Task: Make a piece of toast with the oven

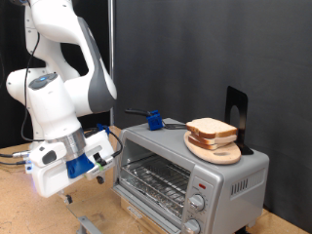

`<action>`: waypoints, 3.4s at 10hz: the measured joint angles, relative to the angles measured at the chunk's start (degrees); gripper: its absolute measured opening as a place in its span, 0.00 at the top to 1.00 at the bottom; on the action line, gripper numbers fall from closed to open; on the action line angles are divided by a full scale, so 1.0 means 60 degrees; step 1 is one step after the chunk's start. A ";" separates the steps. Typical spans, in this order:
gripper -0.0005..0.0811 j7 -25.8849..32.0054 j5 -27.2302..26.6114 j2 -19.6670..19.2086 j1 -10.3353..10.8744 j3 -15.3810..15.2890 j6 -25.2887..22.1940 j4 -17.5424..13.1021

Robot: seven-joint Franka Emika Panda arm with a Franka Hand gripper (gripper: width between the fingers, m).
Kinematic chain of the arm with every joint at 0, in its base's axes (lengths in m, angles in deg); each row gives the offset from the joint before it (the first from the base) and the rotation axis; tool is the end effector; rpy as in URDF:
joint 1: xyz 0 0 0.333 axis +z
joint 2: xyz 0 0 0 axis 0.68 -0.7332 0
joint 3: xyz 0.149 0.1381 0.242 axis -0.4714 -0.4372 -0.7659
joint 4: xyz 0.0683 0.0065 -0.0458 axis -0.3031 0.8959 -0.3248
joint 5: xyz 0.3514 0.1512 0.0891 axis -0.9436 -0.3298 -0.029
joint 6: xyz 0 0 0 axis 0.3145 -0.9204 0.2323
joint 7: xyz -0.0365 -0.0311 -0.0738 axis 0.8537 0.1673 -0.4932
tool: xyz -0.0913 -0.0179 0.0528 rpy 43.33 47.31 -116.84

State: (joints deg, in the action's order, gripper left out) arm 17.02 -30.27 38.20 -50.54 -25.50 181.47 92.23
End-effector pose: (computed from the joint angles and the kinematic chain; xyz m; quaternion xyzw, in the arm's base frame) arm 0.4501 -0.1130 0.2677 -0.9180 0.3610 -0.0425 0.1586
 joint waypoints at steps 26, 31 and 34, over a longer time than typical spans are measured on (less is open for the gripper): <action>0.00 0.3717 -0.3135 0.4632 0.0762 -0.0362 -0.6050 -0.0260; 0.00 0.3852 -0.1290 0.5844 0.0751 -0.1561 -0.5778 -0.0070; 0.00 0.3938 0.0998 0.5720 0.0664 -0.1955 -0.5733 -0.0154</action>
State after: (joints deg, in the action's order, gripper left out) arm 40.64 -24.29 72.52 -46.56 -37.23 147.08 91.31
